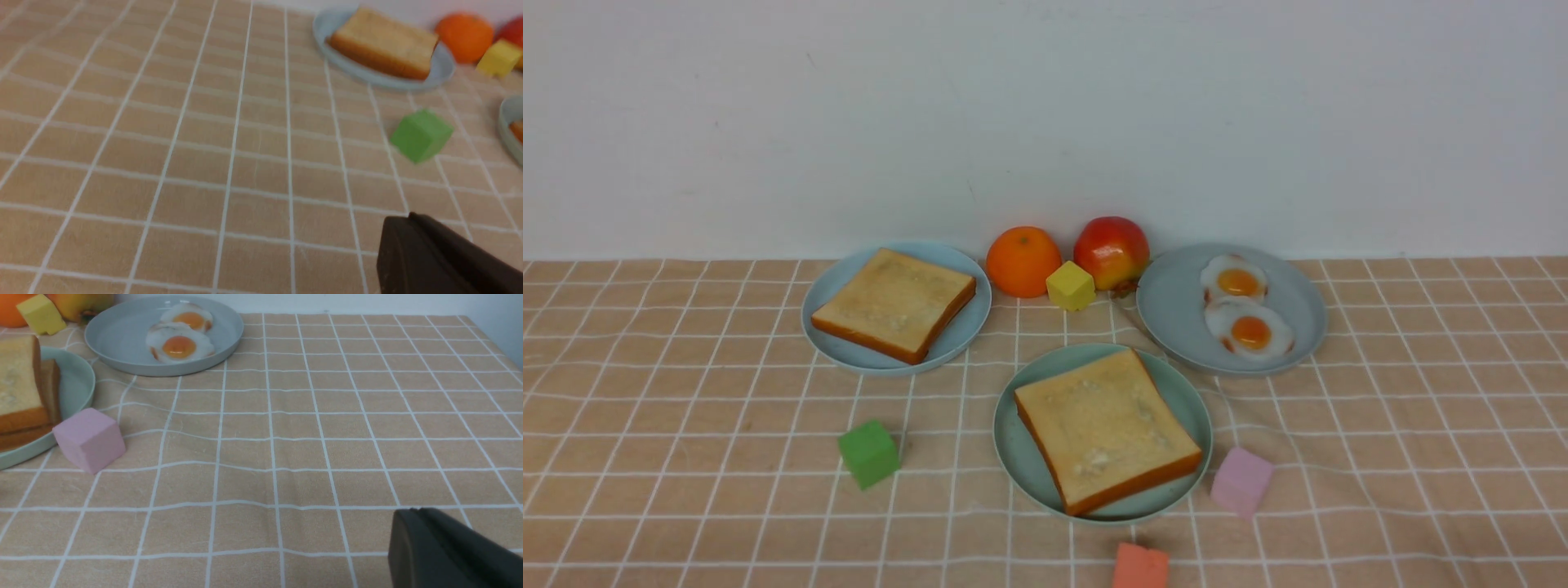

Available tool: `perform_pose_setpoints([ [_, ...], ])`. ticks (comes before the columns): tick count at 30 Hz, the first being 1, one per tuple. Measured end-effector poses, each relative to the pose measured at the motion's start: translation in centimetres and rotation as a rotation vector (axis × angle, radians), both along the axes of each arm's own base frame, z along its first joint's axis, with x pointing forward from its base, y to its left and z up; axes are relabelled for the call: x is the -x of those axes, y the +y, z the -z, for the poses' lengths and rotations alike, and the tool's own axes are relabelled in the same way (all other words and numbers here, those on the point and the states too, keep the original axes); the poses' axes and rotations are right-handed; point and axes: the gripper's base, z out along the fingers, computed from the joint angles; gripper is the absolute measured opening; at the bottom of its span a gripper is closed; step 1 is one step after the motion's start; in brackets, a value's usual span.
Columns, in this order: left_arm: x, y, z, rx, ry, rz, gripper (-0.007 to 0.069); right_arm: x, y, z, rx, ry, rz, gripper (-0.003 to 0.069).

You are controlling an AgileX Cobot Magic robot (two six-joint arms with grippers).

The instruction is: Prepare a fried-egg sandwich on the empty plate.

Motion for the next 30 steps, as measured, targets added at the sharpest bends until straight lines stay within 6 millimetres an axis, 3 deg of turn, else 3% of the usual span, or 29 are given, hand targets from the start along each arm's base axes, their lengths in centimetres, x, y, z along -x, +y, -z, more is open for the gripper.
perform_pose_setpoints([
  [30,0.03,0.01,0.11,-0.002,0.012,-0.001,-0.0013,0.0,0.0,0.0,0.0,0.0,0.0,0.0048],
])
